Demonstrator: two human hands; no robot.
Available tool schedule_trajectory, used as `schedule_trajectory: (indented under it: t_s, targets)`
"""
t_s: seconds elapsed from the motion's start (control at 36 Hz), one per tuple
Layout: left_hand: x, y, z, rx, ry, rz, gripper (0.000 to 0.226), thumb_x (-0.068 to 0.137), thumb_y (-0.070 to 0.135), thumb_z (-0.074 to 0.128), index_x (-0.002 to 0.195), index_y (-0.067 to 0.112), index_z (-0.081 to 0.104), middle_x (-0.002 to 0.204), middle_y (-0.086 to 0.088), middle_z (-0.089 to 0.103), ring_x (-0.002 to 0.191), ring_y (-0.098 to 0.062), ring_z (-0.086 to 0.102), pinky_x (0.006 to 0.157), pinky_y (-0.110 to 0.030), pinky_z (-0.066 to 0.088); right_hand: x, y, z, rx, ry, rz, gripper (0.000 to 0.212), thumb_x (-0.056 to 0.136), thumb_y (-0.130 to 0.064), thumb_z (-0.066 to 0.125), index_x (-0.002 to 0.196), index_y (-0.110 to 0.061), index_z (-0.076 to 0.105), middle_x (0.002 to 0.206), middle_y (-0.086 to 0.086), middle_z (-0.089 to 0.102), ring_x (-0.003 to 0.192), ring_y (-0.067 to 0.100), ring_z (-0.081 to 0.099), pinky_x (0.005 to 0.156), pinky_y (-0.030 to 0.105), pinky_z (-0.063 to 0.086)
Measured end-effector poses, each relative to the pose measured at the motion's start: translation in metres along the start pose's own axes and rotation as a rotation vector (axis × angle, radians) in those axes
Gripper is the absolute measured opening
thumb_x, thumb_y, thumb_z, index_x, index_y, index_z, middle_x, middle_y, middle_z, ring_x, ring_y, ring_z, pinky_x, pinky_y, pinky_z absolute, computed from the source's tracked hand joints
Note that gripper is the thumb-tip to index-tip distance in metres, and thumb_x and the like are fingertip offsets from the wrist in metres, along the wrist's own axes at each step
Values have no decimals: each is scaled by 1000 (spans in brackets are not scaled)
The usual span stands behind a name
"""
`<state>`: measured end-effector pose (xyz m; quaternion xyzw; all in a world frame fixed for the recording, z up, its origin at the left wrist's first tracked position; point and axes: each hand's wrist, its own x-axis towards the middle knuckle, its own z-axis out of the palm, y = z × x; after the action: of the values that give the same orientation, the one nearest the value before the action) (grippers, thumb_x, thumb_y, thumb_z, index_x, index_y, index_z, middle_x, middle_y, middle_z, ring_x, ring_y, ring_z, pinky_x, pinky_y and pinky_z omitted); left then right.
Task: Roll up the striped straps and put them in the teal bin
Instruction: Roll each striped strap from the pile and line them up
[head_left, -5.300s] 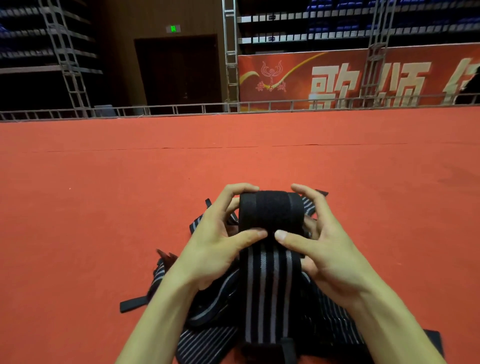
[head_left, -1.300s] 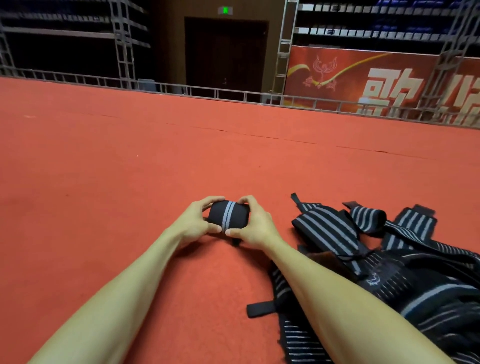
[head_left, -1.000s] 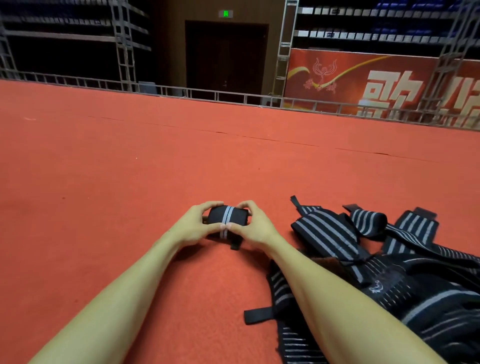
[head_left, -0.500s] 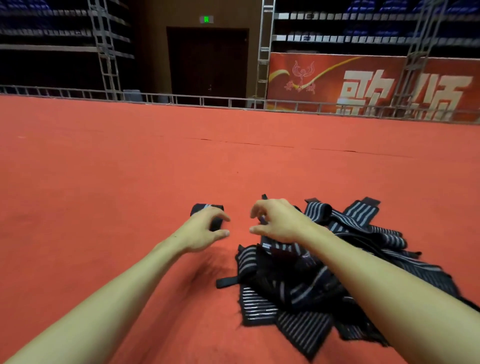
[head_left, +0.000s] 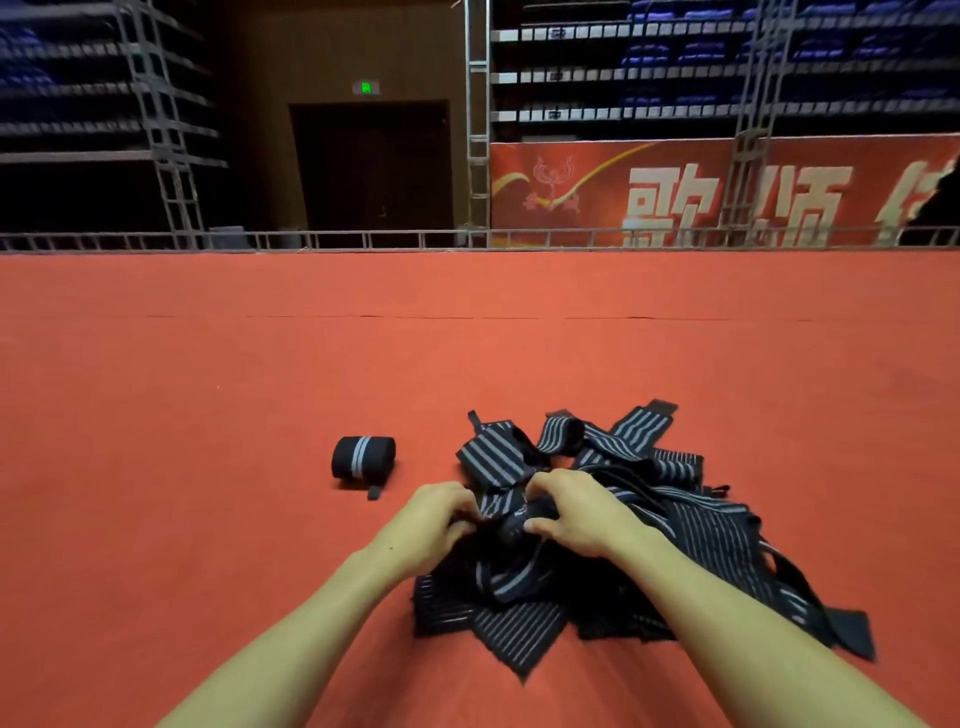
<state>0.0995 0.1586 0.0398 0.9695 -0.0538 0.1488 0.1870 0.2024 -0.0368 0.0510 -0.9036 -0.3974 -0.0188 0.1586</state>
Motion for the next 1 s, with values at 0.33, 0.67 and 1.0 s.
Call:
schedule_trajectory:
  t_s: [0.33, 0.67, 1.0]
  targets:
    - [-23, 6, -21, -194, -13, -22, 8, 94, 6, 57, 91, 13, 60, 96, 1, 70, 92, -11, 64, 84, -30, 50, -6, -5, 5, 162, 159, -61, 33, 87, -39, 70, 115, -25, 58, 115, -8, 56, 112, 13, 51, 97, 26, 41]
    - [-35, 33, -47, -170, 53, -59, 13, 99, 15, 49, 88, 20, 45, 84, 0, 62, 76, -20, 61, 72, -43, 51, -20, -40, -11, 380, 256, -297, 9, 85, -19, 73, 88, -18, 65, 84, -11, 69, 82, 3, 62, 79, 23, 48]
    - [-40, 61, -38, -460, 120, -137, 23, 94, 10, 63, 103, 20, 45, 96, 3, 67, 86, -14, 67, 84, -40, 55, -40, -36, -12, 405, 367, -309, 17, 89, -14, 60, 95, -29, 64, 89, -12, 70, 84, 2, 64, 79, 20, 50]
